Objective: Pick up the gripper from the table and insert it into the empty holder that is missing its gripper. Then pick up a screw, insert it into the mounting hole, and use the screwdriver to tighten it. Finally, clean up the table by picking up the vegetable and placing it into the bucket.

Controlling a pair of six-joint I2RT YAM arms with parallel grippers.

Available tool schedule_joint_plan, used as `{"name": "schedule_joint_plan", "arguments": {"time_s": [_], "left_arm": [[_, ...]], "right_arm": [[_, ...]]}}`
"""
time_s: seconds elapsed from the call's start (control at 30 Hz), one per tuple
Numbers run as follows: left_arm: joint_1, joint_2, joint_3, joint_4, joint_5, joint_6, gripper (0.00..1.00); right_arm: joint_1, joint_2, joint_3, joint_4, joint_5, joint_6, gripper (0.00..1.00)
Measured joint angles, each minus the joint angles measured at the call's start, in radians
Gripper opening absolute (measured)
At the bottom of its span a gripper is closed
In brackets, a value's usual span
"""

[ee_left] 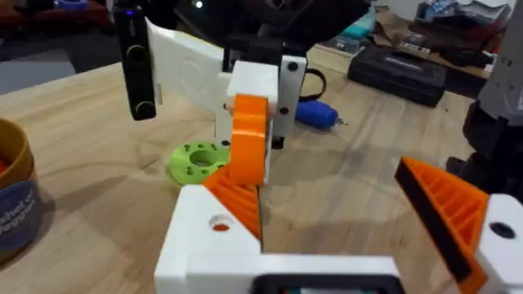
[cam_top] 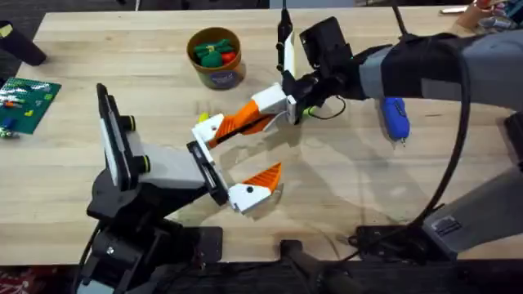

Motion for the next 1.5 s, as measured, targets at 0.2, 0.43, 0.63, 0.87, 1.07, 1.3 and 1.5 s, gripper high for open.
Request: {"name": "schedule_joint_plan", "arguments": {"time_s": [0.2,0.43,0.63,0.87,1.07,1.3,1.5], "left_arm": [[0.009,0.000,0.000,0.001,-0.032,0.000,0.986],[0.009,0.000,0.000,0.001,-0.042,-0.004,0.986],[0.009,0.000,0.000,0.001,-0.044,-0.007,0.986],[0.009,0.000,0.000,0.001,-0.050,-0.007,0.986],[0.009,0.000,0.000,0.002,-0.050,-0.006,0.986],[0.009,0.000,0.000,0.002,-0.050,-0.003,0.986],[0.009,0.000,0.000,0.002,-0.051,0.001,0.986]], "right_arm": [[0.015,-0.003,0.000,0.097,0.039,0.088,0.019],[0.019,-0.009,0.000,0.107,0.059,0.139,0.019],[0.020,-0.009,0.000,0.107,0.063,0.145,0.019],[0.030,-0.009,0.000,0.106,0.094,0.159,0.190],[0.032,-0.009,0.000,0.104,0.103,0.158,0.265],[0.036,-0.009,0.000,0.102,0.118,0.158,0.348],[0.036,-0.009,0.000,0.098,0.124,0.158,0.416]]}}
